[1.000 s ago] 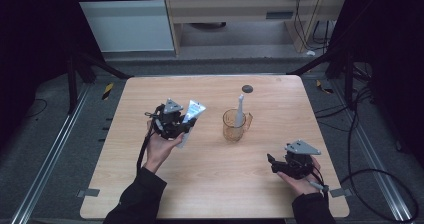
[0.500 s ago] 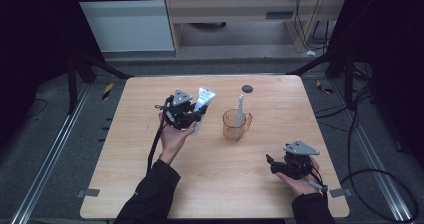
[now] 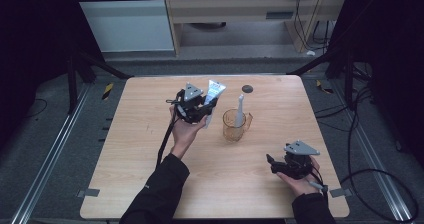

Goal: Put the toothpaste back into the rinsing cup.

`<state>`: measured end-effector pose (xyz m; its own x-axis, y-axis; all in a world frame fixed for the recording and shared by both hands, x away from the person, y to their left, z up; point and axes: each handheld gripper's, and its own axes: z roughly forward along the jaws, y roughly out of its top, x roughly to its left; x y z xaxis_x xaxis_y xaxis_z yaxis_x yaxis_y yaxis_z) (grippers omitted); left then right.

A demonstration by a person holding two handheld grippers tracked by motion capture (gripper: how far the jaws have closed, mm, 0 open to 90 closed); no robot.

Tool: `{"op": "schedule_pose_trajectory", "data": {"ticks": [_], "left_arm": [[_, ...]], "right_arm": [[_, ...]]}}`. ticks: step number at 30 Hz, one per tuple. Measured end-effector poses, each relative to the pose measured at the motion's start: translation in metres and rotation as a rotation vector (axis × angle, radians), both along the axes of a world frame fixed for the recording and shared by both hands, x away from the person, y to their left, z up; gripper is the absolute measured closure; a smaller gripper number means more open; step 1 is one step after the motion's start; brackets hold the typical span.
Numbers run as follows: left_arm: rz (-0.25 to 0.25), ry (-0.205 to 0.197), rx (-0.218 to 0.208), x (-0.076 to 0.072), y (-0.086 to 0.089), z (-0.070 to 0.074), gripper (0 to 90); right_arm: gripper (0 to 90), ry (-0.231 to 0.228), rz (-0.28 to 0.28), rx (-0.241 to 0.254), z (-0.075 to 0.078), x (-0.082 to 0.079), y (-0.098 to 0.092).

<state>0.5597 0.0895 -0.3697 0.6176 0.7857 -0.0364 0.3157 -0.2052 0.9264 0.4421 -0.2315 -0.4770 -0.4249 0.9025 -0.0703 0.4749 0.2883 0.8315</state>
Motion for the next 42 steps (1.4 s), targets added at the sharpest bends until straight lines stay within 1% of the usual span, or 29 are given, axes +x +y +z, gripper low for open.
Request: {"op": "schedule_pose_trajectory", "data": {"ticks": [6, 10, 13, 18, 21, 24, 25, 27, 37, 42], "left_arm": [[-0.006, -0.002, 0.003, 0.005, -0.01, 0.001, 67.9], [-0.008, -0.003, -0.002, 0.009, -0.015, 0.003, 68.0], [-0.012, -0.009, -0.015, 0.011, -0.019, 0.002, 67.9], [-0.025, -0.016, -0.007, 0.014, -0.029, 0.0, 68.0], [-0.031, -0.021, -0.017, 0.015, -0.035, 0.001, 68.0], [-0.035, -0.026, -0.015, 0.018, -0.04, 0.004, 68.0], [-0.034, -0.032, -0.021, 0.018, -0.041, 0.004, 68.0], [-0.035, -0.028, -0.03, 0.021, -0.043, 0.004, 68.0], [-0.049, -0.039, -0.04, 0.025, -0.058, 0.002, 67.9], [-0.053, -0.038, -0.039, 0.027, -0.064, -0.003, 67.9]], "right_arm": [[18.9, 0.002, 0.0, 0.0, 0.0, 0.0, -0.001], [18.8, 0.006, 0.004, 0.001, -0.001, 0.0, 0.0], [18.8, 0.006, 0.004, 0.001, -0.001, 0.0, 0.0], [18.9, 0.005, 0.005, 0.0, -0.002, 0.001, 0.0], [18.9, 0.009, 0.004, 0.003, -0.001, 0.0, 0.0], [19.0, 0.005, 0.004, 0.002, -0.001, 0.0, -0.001], [19.0, 0.005, 0.004, 0.003, -0.001, 0.0, -0.001], [19.0, 0.005, 0.005, 0.004, -0.002, 0.0, -0.001], [19.1, 0.009, 0.011, -0.001, -0.004, 0.001, -0.001], [19.1, 0.008, 0.018, -0.003, -0.004, 0.001, 0.0]]}}
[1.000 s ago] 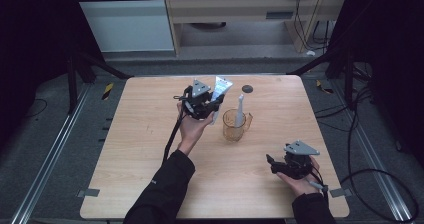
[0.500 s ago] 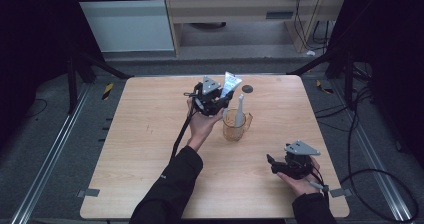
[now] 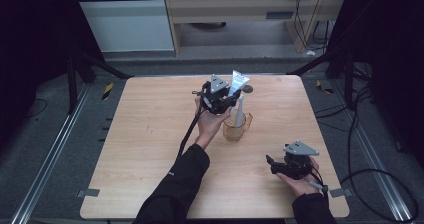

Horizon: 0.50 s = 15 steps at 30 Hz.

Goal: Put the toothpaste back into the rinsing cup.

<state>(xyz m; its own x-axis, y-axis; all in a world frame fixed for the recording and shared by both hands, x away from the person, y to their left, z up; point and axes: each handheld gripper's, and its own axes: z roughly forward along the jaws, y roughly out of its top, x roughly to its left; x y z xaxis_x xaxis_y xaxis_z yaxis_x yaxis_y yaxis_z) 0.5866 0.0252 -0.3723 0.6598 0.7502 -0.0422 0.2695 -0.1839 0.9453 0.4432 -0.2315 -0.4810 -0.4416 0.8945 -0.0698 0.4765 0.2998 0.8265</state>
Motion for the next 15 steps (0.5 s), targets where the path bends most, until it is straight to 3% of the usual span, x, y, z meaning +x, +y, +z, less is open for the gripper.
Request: {"op": "schedule_pose_trajectory", "data": {"ticks": [15], "left_arm": [[-0.009, 0.015, 0.015, 0.003, -0.009, -0.013, 67.7]], "right_arm": [[19.0, 0.01, 0.003, 0.003, -0.001, 0.0, 0.001]]}}
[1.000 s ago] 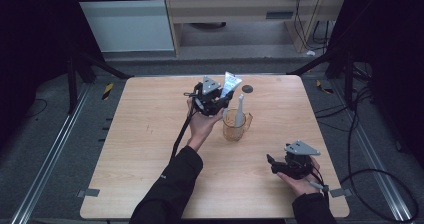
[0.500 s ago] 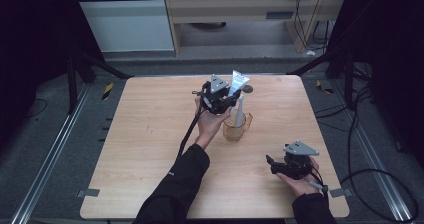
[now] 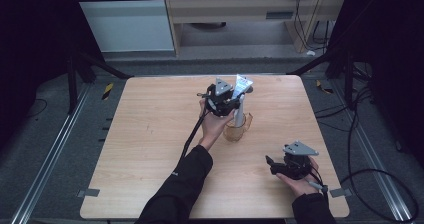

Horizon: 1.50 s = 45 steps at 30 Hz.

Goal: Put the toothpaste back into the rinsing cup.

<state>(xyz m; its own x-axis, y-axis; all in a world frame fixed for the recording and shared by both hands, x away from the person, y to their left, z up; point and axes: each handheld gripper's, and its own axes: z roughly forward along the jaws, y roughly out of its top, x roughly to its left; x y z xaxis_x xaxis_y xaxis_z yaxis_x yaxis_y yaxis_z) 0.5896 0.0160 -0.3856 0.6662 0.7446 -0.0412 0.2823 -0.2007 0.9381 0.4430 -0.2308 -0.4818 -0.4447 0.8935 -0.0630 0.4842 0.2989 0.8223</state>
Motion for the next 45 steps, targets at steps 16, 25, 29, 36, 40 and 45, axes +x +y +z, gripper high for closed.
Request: {"op": "schedule_pose_trajectory", "data": {"ticks": [16, 25, 29, 36, 40, 45], "left_arm": [[-0.012, 0.014, 0.012, -0.001, -0.003, -0.013, 66.6], [-0.021, 0.03, 0.025, -0.001, -0.002, -0.021, 65.8], [-0.022, 0.047, 0.033, -0.001, 0.001, -0.026, 65.1], [-0.036, 0.059, 0.054, -0.004, 0.006, -0.029, 64.1], [-0.043, 0.066, 0.092, -0.008, 0.008, -0.03, 61.7], [-0.042, 0.086, 0.125, -0.013, 0.014, -0.037, 61.8]], "right_arm": [[18.8, -0.002, 0.003, -0.007, -0.001, 0.0, 0.0], [18.7, 0.006, 0.004, -0.004, -0.001, 0.0, 0.0], [18.6, 0.005, 0.004, -0.005, -0.001, 0.0, 0.0], [18.6, 0.004, 0.007, -0.013, -0.002, 0.001, 0.001], [18.5, 0.001, 0.007, -0.014, -0.002, 0.0, 0.001], [18.5, 0.003, 0.007, -0.012, -0.002, 0.0, 0.002]]}}
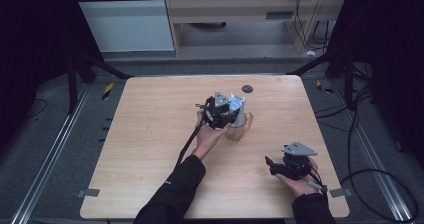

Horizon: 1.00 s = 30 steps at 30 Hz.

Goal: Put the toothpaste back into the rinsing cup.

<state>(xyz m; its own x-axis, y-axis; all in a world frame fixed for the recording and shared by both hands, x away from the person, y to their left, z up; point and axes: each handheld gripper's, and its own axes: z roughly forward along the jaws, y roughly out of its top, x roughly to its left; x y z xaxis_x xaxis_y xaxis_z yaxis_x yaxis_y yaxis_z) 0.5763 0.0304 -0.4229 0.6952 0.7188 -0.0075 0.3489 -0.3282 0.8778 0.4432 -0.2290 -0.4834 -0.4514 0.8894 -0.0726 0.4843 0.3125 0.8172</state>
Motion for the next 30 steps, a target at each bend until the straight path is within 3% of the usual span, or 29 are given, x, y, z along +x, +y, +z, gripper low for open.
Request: {"op": "schedule_pose_trajectory", "data": {"ticks": [6, 9, 19, 30], "left_arm": [[-0.022, 0.015, 0.01, -0.004, 0.003, -0.007, 59.7], [-0.027, 0.004, 0.025, -0.007, 0.003, -0.007, 58.6], [-0.027, 0.002, 0.074, -0.018, 0.016, 0.004, 49.7], [-0.019, -0.048, 0.026, -0.043, 0.056, 0.024, 44.3]], "right_arm": [[18.5, 0.009, -0.001, 0.0, -0.001, 0.0, 0.001], [18.4, 0.009, -0.001, 0.001, -0.001, 0.0, 0.001], [18.3, 0.011, -0.002, 0.003, 0.0, -0.001, 0.001], [17.8, 0.011, -0.008, 0.001, 0.0, -0.003, -0.002]]}}
